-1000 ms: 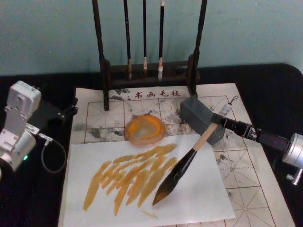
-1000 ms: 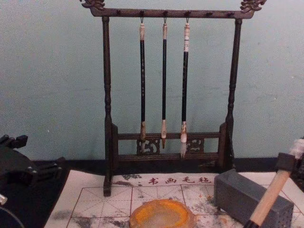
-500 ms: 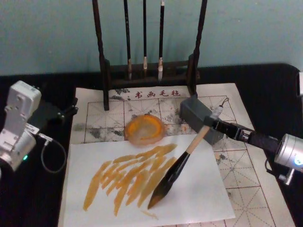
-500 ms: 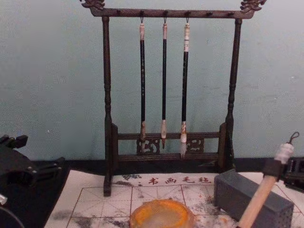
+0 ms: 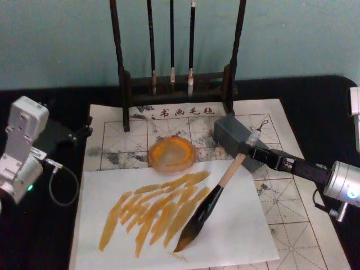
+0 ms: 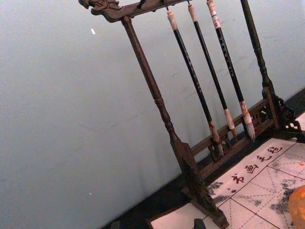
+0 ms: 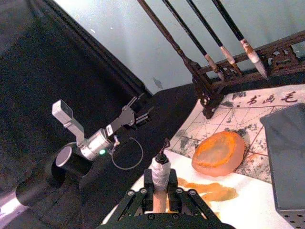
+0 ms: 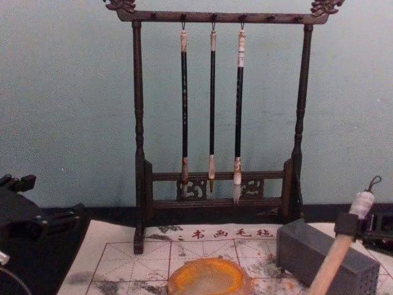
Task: Pick up the brush from the inkstone, write on the paper, then place the brush back to its original position.
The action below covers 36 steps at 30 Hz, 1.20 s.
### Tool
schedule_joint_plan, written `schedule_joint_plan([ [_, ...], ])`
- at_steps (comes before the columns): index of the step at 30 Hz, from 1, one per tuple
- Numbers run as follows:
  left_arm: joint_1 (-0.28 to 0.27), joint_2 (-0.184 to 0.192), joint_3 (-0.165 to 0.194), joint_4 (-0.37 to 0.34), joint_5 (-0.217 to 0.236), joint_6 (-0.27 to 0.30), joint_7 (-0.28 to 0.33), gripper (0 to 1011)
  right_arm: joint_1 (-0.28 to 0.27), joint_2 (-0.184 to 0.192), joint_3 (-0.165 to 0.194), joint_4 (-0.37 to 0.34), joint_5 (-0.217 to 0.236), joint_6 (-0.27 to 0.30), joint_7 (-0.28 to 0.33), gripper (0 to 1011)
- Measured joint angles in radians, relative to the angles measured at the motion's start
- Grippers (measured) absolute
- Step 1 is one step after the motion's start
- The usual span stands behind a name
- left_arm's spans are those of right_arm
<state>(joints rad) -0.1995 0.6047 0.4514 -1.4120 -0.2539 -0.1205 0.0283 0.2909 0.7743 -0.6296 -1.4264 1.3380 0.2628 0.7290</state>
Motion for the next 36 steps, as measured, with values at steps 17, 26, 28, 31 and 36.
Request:
schedule_joint_plan([
  [17,0.000,0.000,0.000,0.000,0.000,0.000,0.000,1001,-0.002,-0.001,-0.004,0.009,-0.022,-0.004,0.001,194],
  [26,0.000,0.000,0.000,0.000,0.000,0.000,0.000,1001,-0.006,-0.002,0.003,0.012,-0.025,-0.007,-0.001,194],
  [28,0.000,0.000,0.000,0.000,0.000,0.000,0.000,1001,-0.006,-0.002,0.006,0.013,-0.025,-0.007,-0.001,194],
  [31,0.000,0.000,0.000,0.000,0.000,0.000,0.000,1001,-0.008,-0.001,0.009,0.015,-0.025,-0.008,-0.001,194],
  [36,0.000,0.000,0.000,0.000,0.000,0.000,0.000,1001,-0.012,0.003,0.017,0.017,-0.023,-0.011,-0.003,194],
])
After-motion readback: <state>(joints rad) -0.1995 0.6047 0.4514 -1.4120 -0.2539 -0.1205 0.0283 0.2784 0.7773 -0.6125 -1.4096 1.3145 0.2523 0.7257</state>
